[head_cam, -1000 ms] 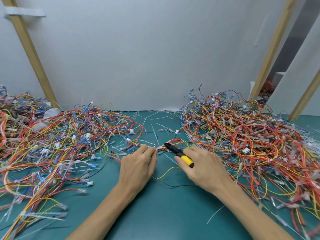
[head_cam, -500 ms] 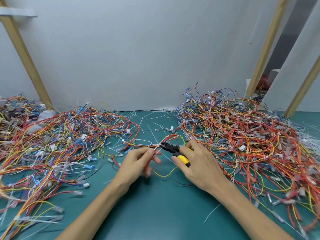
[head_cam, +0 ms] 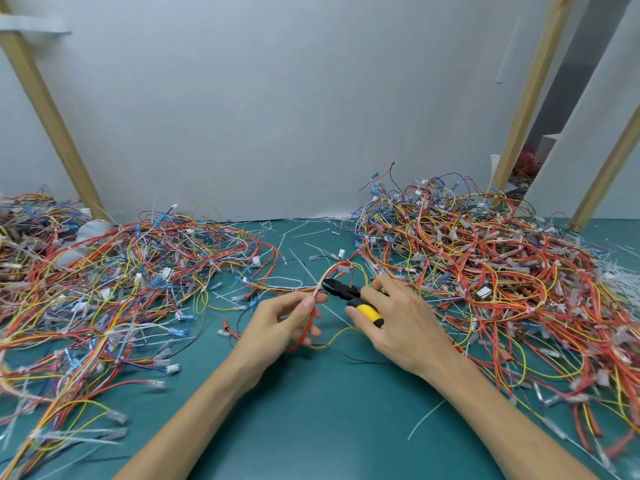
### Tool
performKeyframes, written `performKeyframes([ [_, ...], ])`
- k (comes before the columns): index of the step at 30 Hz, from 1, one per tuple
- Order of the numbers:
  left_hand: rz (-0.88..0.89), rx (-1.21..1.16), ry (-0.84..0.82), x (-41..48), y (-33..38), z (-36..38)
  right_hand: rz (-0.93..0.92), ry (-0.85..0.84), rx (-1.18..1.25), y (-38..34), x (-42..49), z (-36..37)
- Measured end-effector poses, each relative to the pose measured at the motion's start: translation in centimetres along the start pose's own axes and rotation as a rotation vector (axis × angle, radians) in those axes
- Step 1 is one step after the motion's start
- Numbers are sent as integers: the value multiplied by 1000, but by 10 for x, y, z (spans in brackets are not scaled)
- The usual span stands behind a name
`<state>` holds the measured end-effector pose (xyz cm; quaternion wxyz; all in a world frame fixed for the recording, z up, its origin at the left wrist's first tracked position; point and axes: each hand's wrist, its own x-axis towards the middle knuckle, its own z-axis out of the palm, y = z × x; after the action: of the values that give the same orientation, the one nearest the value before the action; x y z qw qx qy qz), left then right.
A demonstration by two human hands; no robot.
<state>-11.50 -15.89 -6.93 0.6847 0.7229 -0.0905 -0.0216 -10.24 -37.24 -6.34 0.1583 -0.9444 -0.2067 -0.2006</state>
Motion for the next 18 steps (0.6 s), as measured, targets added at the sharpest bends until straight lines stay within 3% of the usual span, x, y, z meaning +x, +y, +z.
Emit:
performKeyframes([
  [9,-131,-152,80,4,0,-4,-62,44,-63,-1,0,1],
  [18,-119,-75,66,1,3,4,-47,133,-117,-5,-1,8],
])
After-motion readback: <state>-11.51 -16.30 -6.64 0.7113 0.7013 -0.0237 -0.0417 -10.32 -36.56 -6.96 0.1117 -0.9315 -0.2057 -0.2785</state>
